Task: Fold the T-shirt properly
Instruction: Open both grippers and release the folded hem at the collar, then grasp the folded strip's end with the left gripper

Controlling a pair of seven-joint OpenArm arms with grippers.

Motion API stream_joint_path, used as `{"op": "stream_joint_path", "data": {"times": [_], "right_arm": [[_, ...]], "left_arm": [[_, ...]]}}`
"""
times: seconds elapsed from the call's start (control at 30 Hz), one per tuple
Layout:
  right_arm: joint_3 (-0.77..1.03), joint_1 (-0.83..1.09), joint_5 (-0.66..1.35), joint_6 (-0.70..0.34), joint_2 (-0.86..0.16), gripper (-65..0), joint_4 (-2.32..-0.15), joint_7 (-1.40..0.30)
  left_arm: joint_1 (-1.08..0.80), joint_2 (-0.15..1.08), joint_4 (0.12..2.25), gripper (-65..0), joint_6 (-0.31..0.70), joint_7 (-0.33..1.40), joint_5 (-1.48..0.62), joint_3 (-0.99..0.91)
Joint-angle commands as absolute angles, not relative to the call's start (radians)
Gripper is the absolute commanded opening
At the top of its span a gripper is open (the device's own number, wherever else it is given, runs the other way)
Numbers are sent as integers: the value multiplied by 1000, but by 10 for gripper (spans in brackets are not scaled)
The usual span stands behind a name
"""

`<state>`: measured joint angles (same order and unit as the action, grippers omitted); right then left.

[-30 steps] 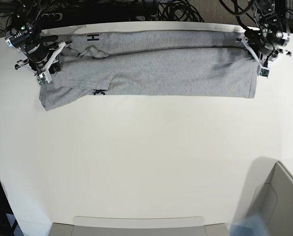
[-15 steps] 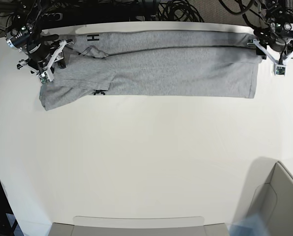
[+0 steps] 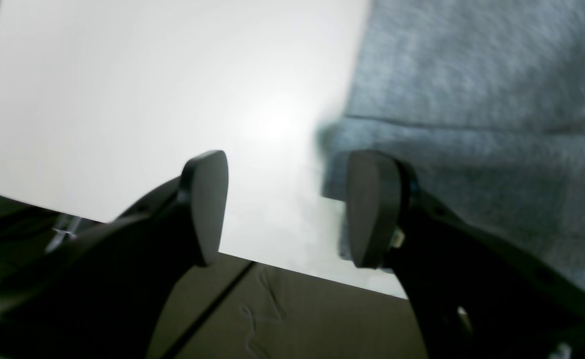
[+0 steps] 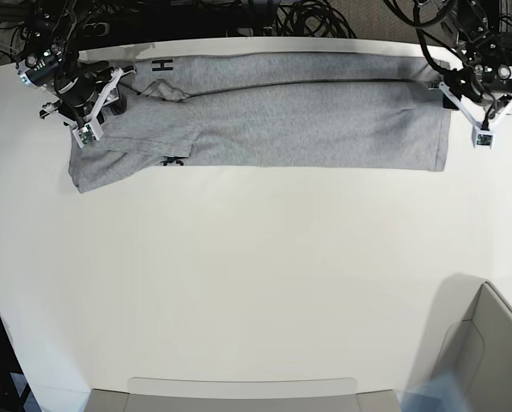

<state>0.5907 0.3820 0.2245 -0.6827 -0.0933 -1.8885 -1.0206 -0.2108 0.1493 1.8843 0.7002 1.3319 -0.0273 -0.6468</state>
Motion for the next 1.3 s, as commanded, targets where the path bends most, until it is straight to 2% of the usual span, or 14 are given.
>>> {"op": "stream_joint_path", "data": {"times": [0.0,0.17,0.43,0.63,0.77,0.87,1.1,1.2,1.27], "right_arm": [[593,371,232,-698,-104,-406,-1902,-1001],[593,366,232,-698,-104,-406,-1900,-1001],[593,366,231,-698,-105,-406,-1900,-1001],[593,366,231,-698,-105,-406,-1900,-1001],[593,364,231,-698,-105,-406,-1899,-1001],[591,364,231,-698,-105,-406,-1899,-1001],[593,366,231,-698,-108,-406,-1899,-1003],[593,367,231,-698,-107,-406,-1899,-1001],[593,367,231,-698,-105,-406,-1899,-1001]], "left_arm": [[-208,160,1877,-275,698,1326,-25,-634],[-165,160,1759,-276,698,1322,-24,-619],[-159,160,1603,-276,698,1221,-22,-619],[-159,183,1573,-276,698,1219,-25,-610],[-157,234,1417,-276,698,1218,-42,-487],[-157,252,1296,-277,698,1184,-139,-432],[-166,352,1170,-317,698,1135,-384,-306],[-168,389,1167,-364,698,1129,-438,-237],[-168,400,1165,-421,698,1129,-443,-208]]}}
